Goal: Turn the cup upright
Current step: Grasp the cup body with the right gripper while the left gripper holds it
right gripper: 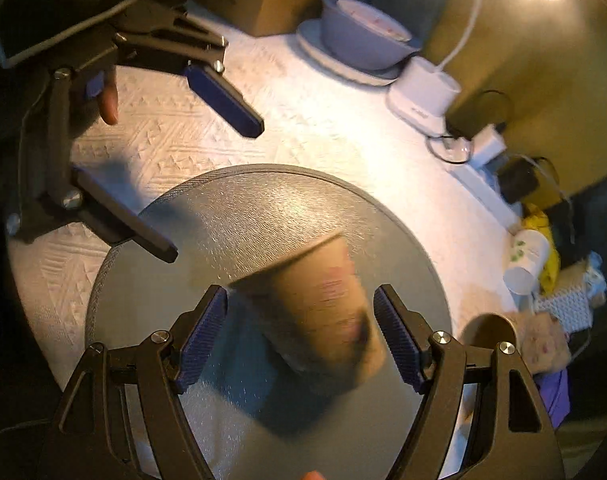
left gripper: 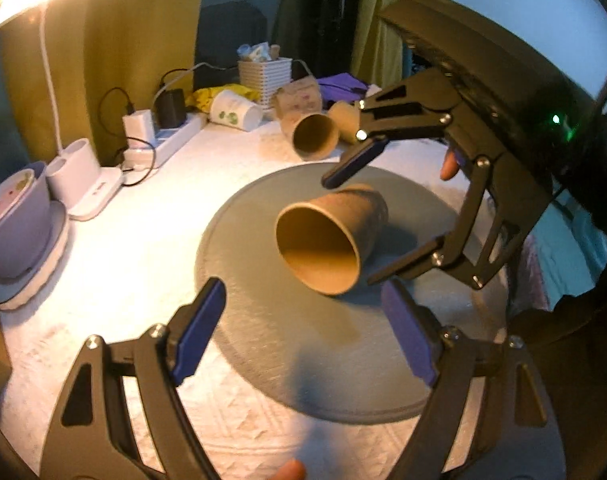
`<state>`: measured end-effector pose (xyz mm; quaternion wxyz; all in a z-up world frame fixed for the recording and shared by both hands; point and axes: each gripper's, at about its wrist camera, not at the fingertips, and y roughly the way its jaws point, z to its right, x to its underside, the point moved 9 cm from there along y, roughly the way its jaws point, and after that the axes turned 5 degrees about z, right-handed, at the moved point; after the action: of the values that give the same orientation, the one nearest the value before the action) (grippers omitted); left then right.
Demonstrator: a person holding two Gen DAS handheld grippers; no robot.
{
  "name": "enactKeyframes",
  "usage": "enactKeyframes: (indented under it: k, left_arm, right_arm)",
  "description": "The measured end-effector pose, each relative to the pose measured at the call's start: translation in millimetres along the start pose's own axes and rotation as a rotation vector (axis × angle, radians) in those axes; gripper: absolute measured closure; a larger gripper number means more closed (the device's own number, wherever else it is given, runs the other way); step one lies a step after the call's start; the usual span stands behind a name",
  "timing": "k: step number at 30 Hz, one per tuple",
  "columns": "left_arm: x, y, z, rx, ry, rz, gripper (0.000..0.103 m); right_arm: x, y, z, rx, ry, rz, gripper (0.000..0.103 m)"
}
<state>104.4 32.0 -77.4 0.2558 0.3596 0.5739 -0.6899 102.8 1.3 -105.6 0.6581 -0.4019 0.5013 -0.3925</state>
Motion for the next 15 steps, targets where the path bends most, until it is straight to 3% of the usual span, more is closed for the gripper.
enactKeyframes:
  k: [9, 15]
  left_arm:
    - [12, 6, -40, -0.053, -0.182, -0.054, 0.021]
    - [18, 9, -52, -0.076, -0.244, -0.069, 0.021]
  right_arm:
    - [-10, 26, 9, 0.008, -0.024, -0.064, 0.024]
    - [-11, 38, 12, 0.016, -0.061, -0.113, 0.025]
